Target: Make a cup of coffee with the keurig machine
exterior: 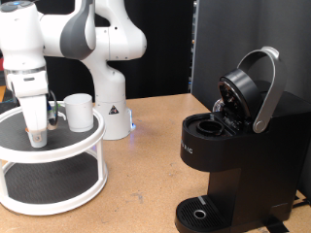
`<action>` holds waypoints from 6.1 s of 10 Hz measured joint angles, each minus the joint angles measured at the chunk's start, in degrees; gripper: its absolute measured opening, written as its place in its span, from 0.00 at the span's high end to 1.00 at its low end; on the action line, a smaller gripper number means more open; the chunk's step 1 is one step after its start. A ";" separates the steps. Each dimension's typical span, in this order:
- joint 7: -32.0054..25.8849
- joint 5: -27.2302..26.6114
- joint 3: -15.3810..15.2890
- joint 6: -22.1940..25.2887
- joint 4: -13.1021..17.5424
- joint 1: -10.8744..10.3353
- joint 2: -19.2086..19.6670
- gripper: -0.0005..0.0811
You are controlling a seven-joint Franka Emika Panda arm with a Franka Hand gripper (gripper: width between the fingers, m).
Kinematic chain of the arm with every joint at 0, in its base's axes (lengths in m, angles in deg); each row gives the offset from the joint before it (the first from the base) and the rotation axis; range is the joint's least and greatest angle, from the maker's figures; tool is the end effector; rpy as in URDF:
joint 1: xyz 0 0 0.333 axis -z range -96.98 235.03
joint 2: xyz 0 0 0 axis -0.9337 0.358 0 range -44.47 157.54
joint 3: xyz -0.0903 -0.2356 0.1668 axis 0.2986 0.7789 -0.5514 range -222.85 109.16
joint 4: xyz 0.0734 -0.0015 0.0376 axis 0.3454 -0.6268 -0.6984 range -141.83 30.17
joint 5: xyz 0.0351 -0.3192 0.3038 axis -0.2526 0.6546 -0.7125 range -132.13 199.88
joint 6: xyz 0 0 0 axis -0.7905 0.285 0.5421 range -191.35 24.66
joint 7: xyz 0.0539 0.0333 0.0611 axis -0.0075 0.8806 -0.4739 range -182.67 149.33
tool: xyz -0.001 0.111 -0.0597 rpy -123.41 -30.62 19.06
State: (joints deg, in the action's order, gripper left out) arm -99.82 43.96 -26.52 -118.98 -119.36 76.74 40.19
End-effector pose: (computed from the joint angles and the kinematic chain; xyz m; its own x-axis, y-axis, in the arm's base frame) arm 0.3629 -0.2605 0.2509 0.5904 0.8063 0.0350 0.8037 -0.5914 0.0653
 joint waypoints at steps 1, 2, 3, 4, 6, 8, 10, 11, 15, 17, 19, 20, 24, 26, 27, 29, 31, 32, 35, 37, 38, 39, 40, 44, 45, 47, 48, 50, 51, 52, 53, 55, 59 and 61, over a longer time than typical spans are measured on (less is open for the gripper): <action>-0.04 -0.20 0.00 0.00 0.00 0.00 0.00 0.37; -0.12 -0.40 0.00 0.00 0.05 0.00 -0.01 0.37; -0.23 -0.53 0.00 0.03 0.06 0.00 -0.01 0.43; -0.38 -0.63 0.00 0.08 0.08 0.00 -0.01 0.43; -0.87 -0.81 0.00 1.74 0.58 0.00 -0.18 0.43; -1.91 -1.57 -0.02 8.16 2.84 0.00 -1.55 0.43; -2.84 -1.40 -0.31 15.02 5.87 0.00 -4.10 0.43; -3.34 -1.05 -0.52 17.49 7.19 0.01 -5.50 0.43; -5.14 0.65 -1.90 25.51 12.38 0.00 -9.07 0.44; -3.87 -0.44 -1.88 25.19 11.89 -0.01 -9.03 0.67; -0.39 -3.85 -2.58 23.22 10.74 -0.35 -9.06 0.85; 2.42 -6.17 -3.79 22.49 10.21 -0.95 -9.10 0.85; 14.35 -12.73 -9.94 19.02 9.49 -4.02 -9.22 0.85; 16.19 -12.81 -10.75 18.64 9.47 -4.07 -9.18 0.85; 16.38 -14.90 -10.74 18.64 9.31 -4.23 -9.14 0.85; 18.06 -23.35 -10.94 18.62 9.38 -6.35 -9.13 0.85; 19.64 -31.39 -11.55 18.31 10.38 -9.55 -9.09 0.85; 21.84 -33.84 -12.40 17.27 10.83 -10.63 -9.05 0.85; 22.93 -34.94 -12.82 18.14 11.02 -10.99 -8.96 0.85; 22.36 -38.99 -12.98 18.54 11.73 -12.77 -8.58 0.85; 22.37 -40.26 -13.26 18.50 12.98 -14.02 -7.64 0.85; 22.49 -41.31 -13.64 18.29 14.40 -15.00 -6.39 0.85; 22.82 -41.48 -14.10 18.42 15.96 -15.74 -4.90 0.85; 24.90 -41.91 -16.52 18.09 22.22 -17.03 2.52 0.85; 25.52 -42.09 -16.96 17.77 23.61 -17.23 4.17 0.85; 29.09 -42.11 -18.24 13.61 24.23 -17.24 5.75 0.85; 28.69 -42.11 -18.19 14.19 24.22 -17.20 5.75 0.85; 26.13 -42.11 -17.58 17.13 24.19 -17.16 5.69 0.85; 25.75 -42.11 -17.61 17.23 24.03 -17.17 5.68 0.85; 25.74 -42.11 -17.91 16.60 23.74 -17.23 5.69 0.85; 25.81 -42.11 -18.49 15.66 23.42 -17.27 5.74 0.85; 26.28 -42.11 -19.82 14.40 23.01 -17.42 5.85 0.85; 26.66 -42.01 -22.43 11.36 21.52 -17.61 5.90 0.85; 28.27 -41.26 -24.08 8.94 20.26 -17.63 6.14 0.85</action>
State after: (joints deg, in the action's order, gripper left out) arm -71.54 2.70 -50.60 -110.05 -99.10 59.12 46.33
